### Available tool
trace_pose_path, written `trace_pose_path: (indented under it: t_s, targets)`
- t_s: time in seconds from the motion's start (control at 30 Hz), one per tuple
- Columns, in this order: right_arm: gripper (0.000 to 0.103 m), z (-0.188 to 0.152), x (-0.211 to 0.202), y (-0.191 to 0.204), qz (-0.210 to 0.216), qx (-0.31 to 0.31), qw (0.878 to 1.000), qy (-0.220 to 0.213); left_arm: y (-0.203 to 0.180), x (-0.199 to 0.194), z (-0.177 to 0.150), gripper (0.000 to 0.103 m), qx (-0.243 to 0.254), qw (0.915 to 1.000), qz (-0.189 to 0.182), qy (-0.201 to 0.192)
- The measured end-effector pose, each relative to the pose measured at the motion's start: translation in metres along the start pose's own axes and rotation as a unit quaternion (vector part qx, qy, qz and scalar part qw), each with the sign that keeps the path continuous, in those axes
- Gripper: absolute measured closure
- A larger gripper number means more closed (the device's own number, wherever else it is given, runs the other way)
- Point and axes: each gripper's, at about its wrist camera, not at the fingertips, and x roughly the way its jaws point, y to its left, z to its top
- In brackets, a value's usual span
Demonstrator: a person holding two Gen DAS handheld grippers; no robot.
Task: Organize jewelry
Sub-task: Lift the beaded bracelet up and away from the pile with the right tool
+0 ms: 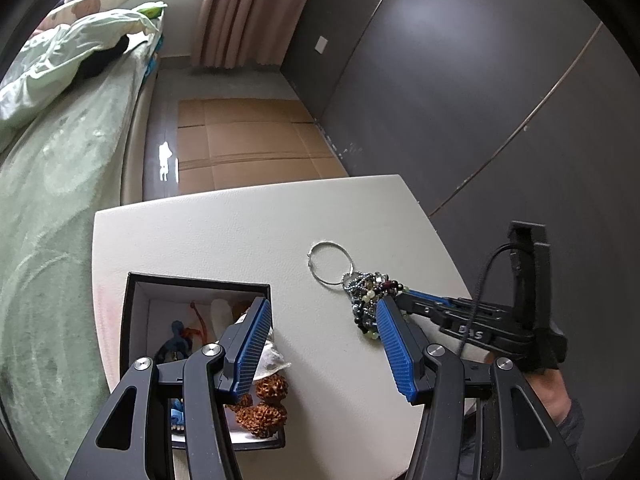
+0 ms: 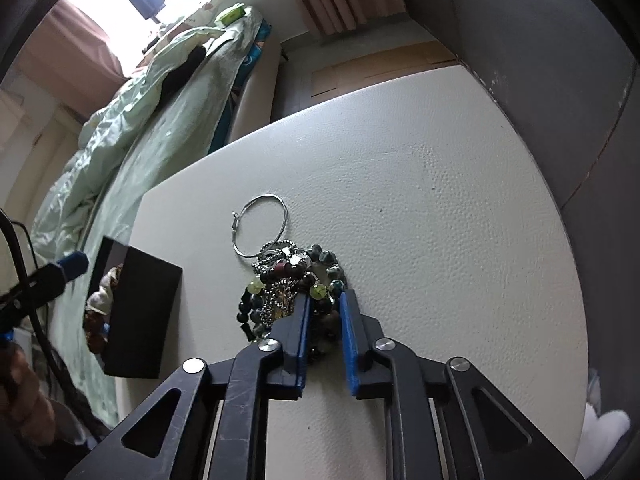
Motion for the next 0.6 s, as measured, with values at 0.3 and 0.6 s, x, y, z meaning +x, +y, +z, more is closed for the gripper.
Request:
trace_pose_path:
  t_s: [0.3, 0.6]
  targets:
    - [0.092, -0.008, -0.04, 0.012, 0.045, 0.006, 0.998, -0.036, -0.006, -0.001, 0.0, 0.047, 0.003, 1.0, -0.004, -0.004]
    - [0.092, -0.011, -0.081, 0.019, 0.061, 0.005, 0.993, -0.097, -0.027, 0.008, 0.005, 0.047, 0.023, 0.9997, -0.003, -0.007]
